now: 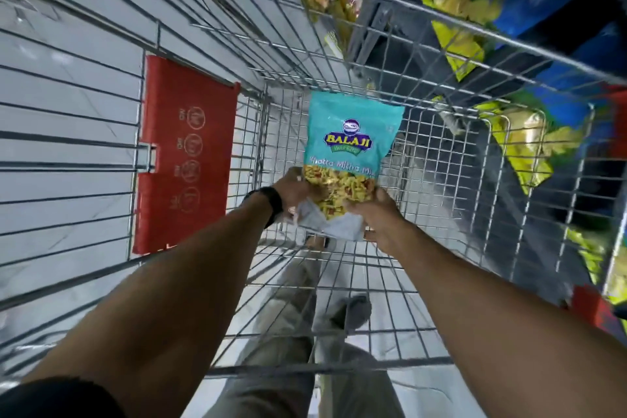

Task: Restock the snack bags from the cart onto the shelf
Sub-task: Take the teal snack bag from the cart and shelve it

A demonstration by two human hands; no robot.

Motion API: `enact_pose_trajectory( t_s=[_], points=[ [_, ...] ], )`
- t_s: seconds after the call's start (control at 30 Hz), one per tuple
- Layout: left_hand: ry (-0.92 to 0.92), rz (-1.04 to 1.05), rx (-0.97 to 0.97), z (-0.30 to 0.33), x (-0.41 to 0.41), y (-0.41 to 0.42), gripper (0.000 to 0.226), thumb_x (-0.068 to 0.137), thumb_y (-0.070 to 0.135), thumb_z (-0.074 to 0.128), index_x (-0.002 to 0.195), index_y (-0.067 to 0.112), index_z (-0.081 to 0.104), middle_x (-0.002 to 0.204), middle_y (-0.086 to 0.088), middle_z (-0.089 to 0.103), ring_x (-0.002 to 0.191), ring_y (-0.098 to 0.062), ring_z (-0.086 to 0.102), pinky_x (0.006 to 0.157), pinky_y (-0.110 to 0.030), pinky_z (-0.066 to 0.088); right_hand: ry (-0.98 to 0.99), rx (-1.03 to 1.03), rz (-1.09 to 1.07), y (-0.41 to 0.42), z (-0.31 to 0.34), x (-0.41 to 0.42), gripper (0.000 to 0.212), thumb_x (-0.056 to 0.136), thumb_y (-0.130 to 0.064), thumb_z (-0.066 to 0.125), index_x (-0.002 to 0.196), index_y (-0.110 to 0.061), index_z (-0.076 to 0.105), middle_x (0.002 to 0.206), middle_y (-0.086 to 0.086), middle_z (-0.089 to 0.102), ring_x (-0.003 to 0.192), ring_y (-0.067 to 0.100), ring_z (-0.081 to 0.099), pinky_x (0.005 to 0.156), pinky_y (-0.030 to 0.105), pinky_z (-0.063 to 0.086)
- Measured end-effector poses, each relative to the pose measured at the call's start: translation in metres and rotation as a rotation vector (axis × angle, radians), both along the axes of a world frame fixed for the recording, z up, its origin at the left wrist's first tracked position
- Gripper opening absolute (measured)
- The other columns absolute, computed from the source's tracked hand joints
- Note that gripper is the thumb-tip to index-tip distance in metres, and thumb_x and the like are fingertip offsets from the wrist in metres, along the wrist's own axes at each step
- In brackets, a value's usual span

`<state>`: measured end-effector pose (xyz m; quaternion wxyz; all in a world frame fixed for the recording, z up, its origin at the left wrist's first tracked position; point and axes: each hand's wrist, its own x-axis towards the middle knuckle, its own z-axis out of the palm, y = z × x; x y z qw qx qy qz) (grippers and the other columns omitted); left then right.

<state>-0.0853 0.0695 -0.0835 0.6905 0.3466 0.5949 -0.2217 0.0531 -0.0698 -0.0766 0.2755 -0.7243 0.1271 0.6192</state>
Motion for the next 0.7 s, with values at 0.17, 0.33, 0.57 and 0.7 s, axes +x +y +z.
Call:
enact_pose_trajectory(
  t_s=[0.17, 0.33, 0.57, 0.7],
  points=[
    [0.011, -0.088, -0.071, 0.052, 0.002, -0.011, 0.041, 0.094, 0.016, 0.072, 0.133, 0.012, 0.060, 0.131, -0.011, 0.064, 0.113, -0.031, 0.063, 0.085, -0.041, 0.053, 0.077, 0.007, 0.080, -0.008, 0.043, 0.011, 0.056, 0.081, -0.017, 0.085, 0.130, -0.014, 0.058, 0.128, 0.013, 0.071, 0.111, 0.033, 0.068, 0.090, 0.046, 0.055],
    [0.013, -0.117, -0.037, 0.123, 0.001, -0.030, 0.013, 0.093, 0.024, 0.072, 0.099, 0.015, 0.065, 0.106, -0.006, 0.062, 0.090, -0.027, 0.058, 0.066, -0.038, 0.051, 0.024, 0.135, 0.116, -0.026, 0.110, 0.015, 0.051, 0.085, -0.015, 0.081, 0.133, -0.015, 0.062, 0.130, 0.013, 0.072, 0.094, 0.021, 0.063, 0.086, 0.035, 0.049],
    [-0.267, -0.099, 0.320, 0.274, -0.006, -0.075, 0.036, 0.077, 0.022, 0.084, 0.108, 0.022, 0.065, 0.117, -0.006, 0.072, 0.100, -0.028, 0.061, 0.092, -0.055, 0.056, -0.194, 0.459, 0.051, -0.077, 0.250, 0.012, 0.071, 0.082, -0.019, 0.085, 0.144, -0.022, 0.051, 0.138, 0.003, 0.066, 0.100, 0.016, 0.066, 0.100, 0.041, 0.048],
    [-0.550, -0.086, 0.559, 0.363, -0.013, -0.121, 0.039, 0.088, -0.002, 0.074, 0.119, 0.022, 0.065, 0.129, -0.012, 0.074, 0.092, -0.004, 0.077, 0.071, -0.016, 0.060, -0.390, 0.710, -0.028, -0.126, 0.329, 0.003, 0.063, 0.080, -0.007, 0.084, 0.138, -0.018, 0.060, 0.128, 0.005, 0.074, 0.103, 0.020, 0.073, 0.086, 0.031, 0.061]
  ],
)
